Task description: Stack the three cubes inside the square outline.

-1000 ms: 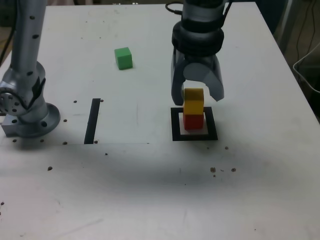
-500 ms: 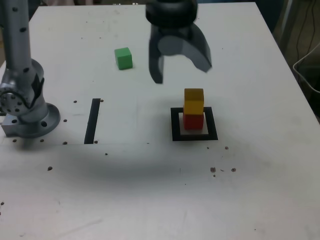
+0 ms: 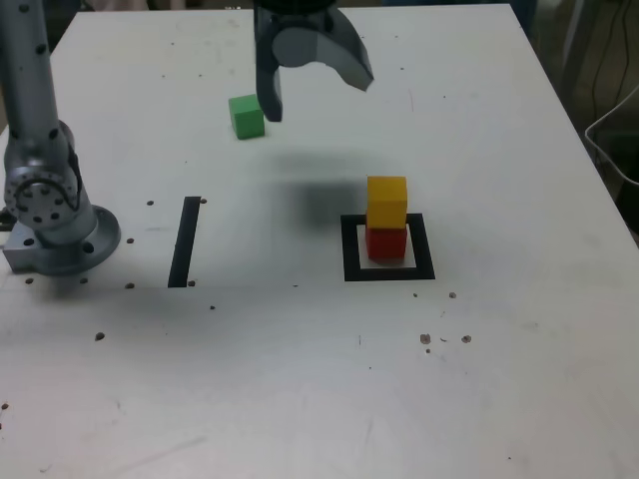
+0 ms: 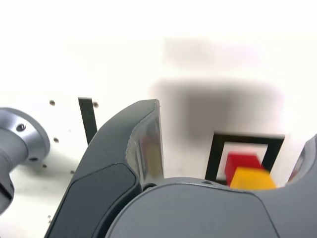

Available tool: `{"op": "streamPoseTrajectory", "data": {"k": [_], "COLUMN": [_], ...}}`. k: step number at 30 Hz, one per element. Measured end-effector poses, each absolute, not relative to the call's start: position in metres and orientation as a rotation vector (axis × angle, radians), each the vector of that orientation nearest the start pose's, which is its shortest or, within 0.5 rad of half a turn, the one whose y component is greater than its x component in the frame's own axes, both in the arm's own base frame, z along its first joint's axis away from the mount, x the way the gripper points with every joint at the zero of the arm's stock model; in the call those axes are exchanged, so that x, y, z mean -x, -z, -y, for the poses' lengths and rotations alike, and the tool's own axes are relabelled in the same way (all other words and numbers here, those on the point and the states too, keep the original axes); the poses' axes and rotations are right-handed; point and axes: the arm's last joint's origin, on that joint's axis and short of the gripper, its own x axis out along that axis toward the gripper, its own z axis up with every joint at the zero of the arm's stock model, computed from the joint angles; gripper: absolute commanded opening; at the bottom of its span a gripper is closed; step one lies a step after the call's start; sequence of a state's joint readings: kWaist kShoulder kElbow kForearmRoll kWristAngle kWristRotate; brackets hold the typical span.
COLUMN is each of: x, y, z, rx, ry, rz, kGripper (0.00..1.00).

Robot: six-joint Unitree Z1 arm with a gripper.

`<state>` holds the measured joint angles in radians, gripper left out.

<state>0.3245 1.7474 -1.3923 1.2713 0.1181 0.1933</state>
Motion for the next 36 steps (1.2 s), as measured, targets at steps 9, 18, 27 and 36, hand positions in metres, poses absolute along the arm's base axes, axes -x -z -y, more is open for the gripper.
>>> {"op": "streamPoseTrajectory", "data": {"k": [9,18,27,36], "x": [-0.248,-0.224,-0.202,-0.203], "y": [-0.301,-0.296,-0.279,-0.258], "z": [-0.128,-0.17,-0.197,-0.204], "rx": [0.111,0.226,0.302,0.317], "ry": [-0.281,-0.389,-0.457,-0.438], "rz": [-1.644,-1.664,-1.749,-1.799], "kGripper": [0.99,0.99,1.0,0.97]}}
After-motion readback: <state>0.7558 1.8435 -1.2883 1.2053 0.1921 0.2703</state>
